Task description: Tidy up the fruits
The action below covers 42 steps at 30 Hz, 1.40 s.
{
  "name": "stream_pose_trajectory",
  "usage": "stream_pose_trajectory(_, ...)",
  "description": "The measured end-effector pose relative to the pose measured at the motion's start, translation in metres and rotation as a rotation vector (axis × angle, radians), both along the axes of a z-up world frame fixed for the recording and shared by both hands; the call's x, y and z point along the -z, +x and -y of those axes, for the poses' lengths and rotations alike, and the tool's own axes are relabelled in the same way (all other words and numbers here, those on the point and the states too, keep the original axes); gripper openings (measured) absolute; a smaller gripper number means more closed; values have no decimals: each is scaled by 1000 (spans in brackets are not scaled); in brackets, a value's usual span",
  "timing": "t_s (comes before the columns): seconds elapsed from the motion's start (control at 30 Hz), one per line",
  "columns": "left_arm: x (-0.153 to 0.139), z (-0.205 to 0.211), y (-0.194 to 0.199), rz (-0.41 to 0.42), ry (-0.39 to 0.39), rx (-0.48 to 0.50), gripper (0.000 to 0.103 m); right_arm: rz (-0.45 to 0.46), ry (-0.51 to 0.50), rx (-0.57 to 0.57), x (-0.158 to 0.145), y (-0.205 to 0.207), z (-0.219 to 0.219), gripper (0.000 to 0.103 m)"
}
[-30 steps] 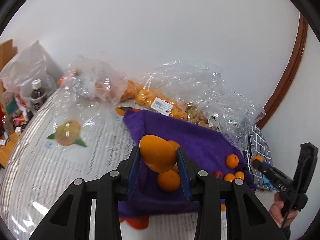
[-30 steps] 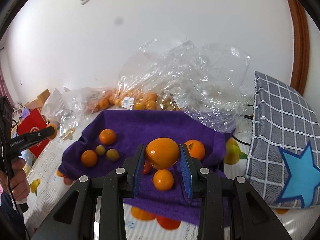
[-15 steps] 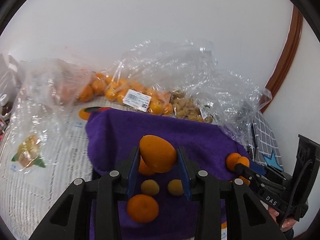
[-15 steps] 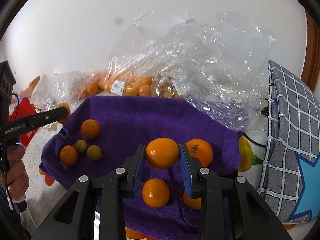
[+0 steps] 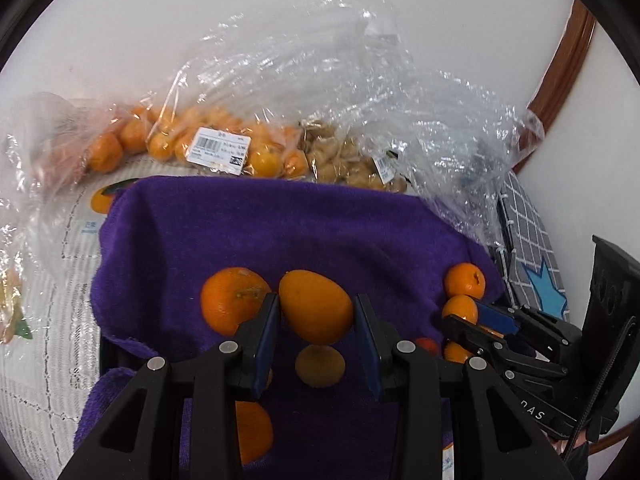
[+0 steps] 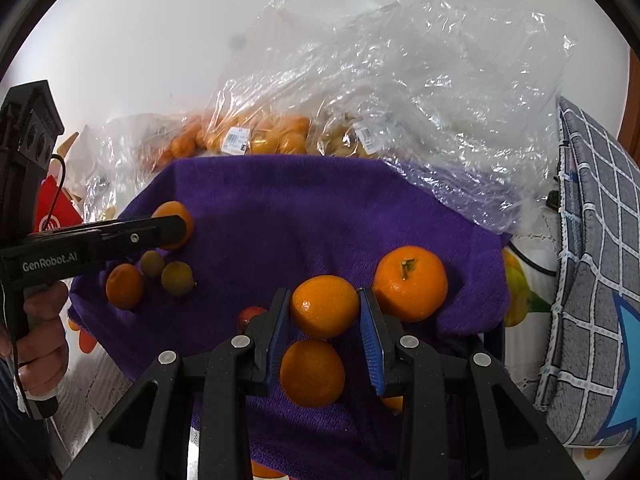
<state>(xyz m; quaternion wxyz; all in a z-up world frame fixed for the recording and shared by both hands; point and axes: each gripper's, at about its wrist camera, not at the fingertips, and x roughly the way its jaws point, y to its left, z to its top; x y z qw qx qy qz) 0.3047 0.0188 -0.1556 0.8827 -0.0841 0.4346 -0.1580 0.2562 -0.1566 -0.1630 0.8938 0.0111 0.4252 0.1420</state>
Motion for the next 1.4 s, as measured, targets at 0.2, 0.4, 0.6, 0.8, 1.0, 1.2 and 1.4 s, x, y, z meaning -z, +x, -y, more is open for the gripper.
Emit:
stream_pose_trajectory(0.2,8,5,4,-34,27,19,36,-14,-6,-2,6,2,0,34)
stream_pose_trajectory(0.4,15,7,6,-58,34,29,36,-13,-12,-10,5,1,0,34)
stream_pose_trajectory(0.6,16,5,2,-49,46,17,36,-2,-17,-12,2,-2,3,41)
stream_pose_trajectory(0.8,5,-3,-10,-41,59,-12,38,39,-4,10,-13,-12,9,53)
stream_pose_trajectory(1.0,-19,-16,-40,2,88,-45,46,73,-2,78,-45,-34,13,58)
stream_pose_trajectory(1.2,-48,-28,-91,72,85,-116,52,112,-36,113,-81,-80,12,61)
stream_pose_trajectory(1.4,-66,-27,-146,138,116,-165,61,86,-24,163,-104,-135,19,61)
